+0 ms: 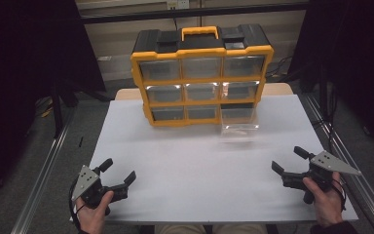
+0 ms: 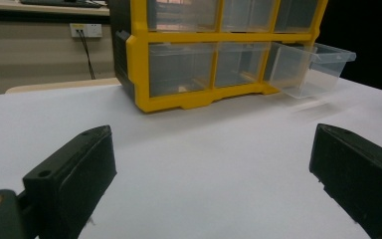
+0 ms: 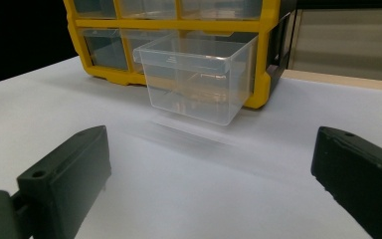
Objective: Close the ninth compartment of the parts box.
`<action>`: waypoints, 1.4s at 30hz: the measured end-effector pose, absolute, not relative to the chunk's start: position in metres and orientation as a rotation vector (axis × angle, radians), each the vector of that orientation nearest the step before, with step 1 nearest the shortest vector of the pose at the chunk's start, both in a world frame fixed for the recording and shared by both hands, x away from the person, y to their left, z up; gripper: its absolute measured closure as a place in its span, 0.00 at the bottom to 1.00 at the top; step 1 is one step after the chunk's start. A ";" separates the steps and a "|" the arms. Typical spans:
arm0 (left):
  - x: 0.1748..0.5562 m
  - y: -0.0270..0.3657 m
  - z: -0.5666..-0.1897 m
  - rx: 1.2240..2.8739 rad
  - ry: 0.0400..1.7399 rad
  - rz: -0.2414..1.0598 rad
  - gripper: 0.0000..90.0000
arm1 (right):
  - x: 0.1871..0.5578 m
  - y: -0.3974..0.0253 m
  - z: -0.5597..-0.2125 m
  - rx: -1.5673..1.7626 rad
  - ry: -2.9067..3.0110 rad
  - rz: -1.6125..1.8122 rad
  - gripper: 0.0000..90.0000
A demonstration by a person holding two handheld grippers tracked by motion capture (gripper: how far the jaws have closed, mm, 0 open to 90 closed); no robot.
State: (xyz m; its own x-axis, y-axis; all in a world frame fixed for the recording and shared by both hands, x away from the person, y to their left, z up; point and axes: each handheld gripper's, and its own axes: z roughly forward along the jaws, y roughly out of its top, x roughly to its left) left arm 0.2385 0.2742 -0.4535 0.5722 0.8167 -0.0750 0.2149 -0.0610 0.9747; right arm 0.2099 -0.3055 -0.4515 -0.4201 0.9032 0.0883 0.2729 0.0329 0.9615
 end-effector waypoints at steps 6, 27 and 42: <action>0.239 0.273 -0.454 1.579 0.905 0.600 0.04 | 0.211 -0.304 -0.452 1.187 1.752 1.403 0.02; 0.240 0.272 -0.454 1.605 0.895 0.585 0.06 | 0.212 -0.289 -0.452 1.127 1.849 1.431 0.00; 0.239 0.273 -0.454 1.598 0.892 0.584 0.05 | 0.213 -0.269 -0.449 1.070 1.897 1.457 0.00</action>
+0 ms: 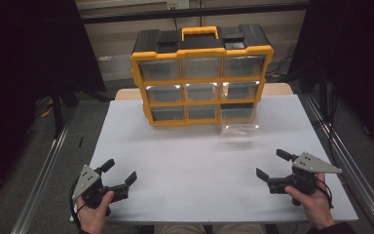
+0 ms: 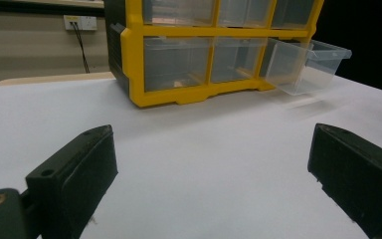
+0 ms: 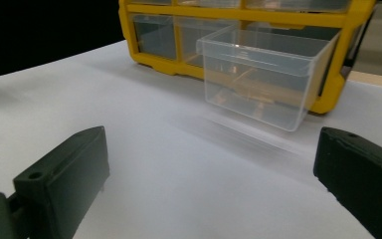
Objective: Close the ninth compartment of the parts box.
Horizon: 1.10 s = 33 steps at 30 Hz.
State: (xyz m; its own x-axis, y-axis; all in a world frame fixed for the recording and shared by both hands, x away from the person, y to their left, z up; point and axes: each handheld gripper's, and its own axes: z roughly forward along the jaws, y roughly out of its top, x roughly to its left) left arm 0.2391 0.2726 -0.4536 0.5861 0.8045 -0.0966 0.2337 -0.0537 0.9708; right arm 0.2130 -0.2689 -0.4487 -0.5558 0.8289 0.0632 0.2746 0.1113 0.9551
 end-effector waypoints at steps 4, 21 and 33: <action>0.239 0.272 -0.453 1.600 0.892 0.586 0.05 | 0.216 -0.263 -0.447 1.060 1.901 1.475 0.00; 0.239 0.272 -0.454 1.596 0.899 0.578 0.05 | 0.225 -0.242 -0.443 1.023 1.970 1.483 0.04; 0.239 0.272 -0.454 1.593 0.897 0.582 0.06 | 0.239 -0.229 -0.437 1.004 1.987 1.518 0.08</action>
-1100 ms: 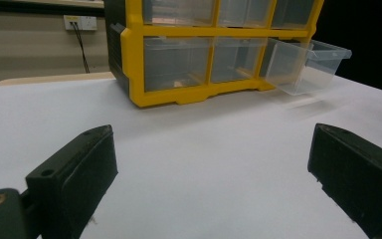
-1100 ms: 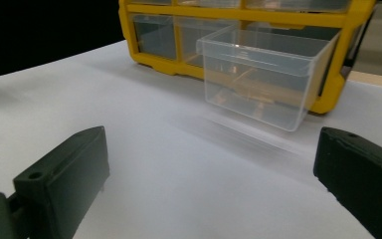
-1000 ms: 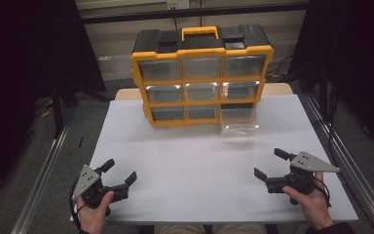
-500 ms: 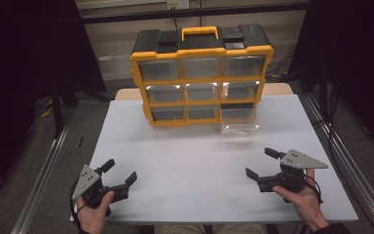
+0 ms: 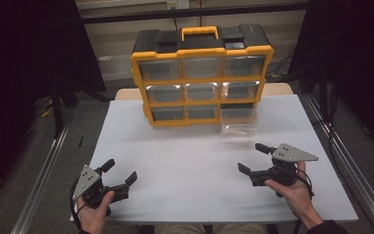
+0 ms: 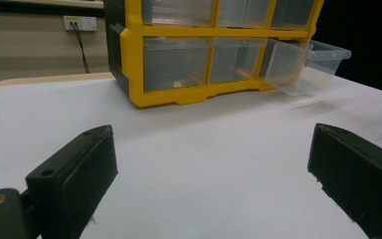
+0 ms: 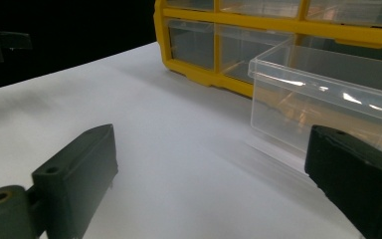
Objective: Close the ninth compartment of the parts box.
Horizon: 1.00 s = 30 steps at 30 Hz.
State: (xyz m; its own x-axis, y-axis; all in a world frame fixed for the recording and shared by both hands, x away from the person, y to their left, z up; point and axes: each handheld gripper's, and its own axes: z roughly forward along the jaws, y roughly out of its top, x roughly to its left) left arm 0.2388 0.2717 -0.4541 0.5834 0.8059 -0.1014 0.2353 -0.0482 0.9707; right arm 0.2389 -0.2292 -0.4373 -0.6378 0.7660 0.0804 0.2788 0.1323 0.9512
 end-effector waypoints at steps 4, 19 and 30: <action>0.239 0.272 -0.454 1.592 0.896 0.586 0.05 | 0.242 -0.227 -0.436 1.004 2.002 1.520 0.09; 0.240 0.271 -0.454 1.578 0.897 0.575 0.05 | 0.259 -0.219 -0.434 0.999 2.012 1.551 0.34; 0.240 0.271 -0.454 1.580 0.901 0.580 0.05 | 0.271 -0.213 -0.436 0.998 2.022 1.548 0.68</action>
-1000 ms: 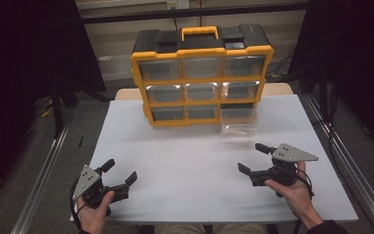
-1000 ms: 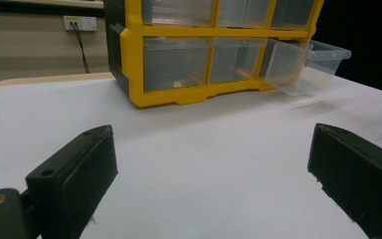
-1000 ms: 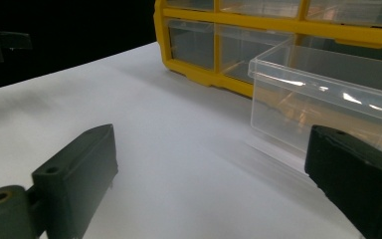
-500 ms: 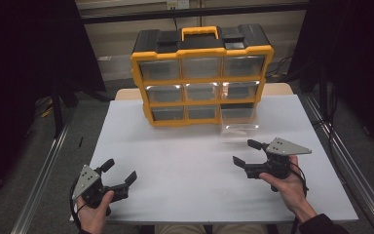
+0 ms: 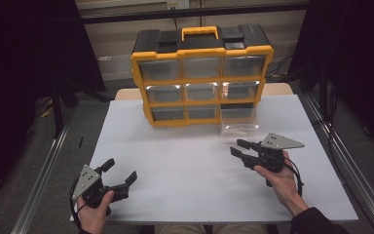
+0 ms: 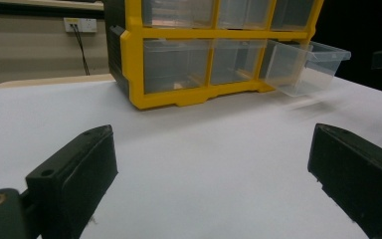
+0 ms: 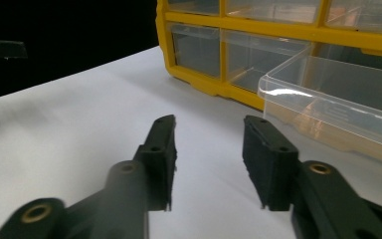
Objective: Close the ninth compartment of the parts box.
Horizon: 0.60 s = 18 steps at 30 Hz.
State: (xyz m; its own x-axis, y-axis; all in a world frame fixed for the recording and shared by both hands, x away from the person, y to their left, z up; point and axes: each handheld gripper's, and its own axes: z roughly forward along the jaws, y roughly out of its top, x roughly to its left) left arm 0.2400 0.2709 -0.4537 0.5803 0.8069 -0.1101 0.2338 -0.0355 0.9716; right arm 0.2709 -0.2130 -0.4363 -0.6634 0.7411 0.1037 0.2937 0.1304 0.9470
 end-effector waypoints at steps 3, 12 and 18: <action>0.240 0.272 -0.454 1.591 0.902 0.583 0.06 | 0.273 -0.212 -0.437 0.996 2.021 1.539 0.73; 0.240 0.272 -0.453 1.593 0.894 0.584 0.05 | 0.284 -0.214 -0.444 1.005 2.022 1.546 1.00; 0.240 0.272 -0.453 1.594 0.893 0.587 0.05 | 0.290 -0.216 -0.449 1.021 2.023 1.517 1.00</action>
State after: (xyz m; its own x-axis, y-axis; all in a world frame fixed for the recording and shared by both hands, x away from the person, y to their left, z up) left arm 0.2401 0.2720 -0.4532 0.5844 0.8056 -0.0970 0.2307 -0.0504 0.9717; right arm 0.2901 -0.2156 -0.4488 -0.6466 0.7562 0.1003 0.3081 0.1385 0.9412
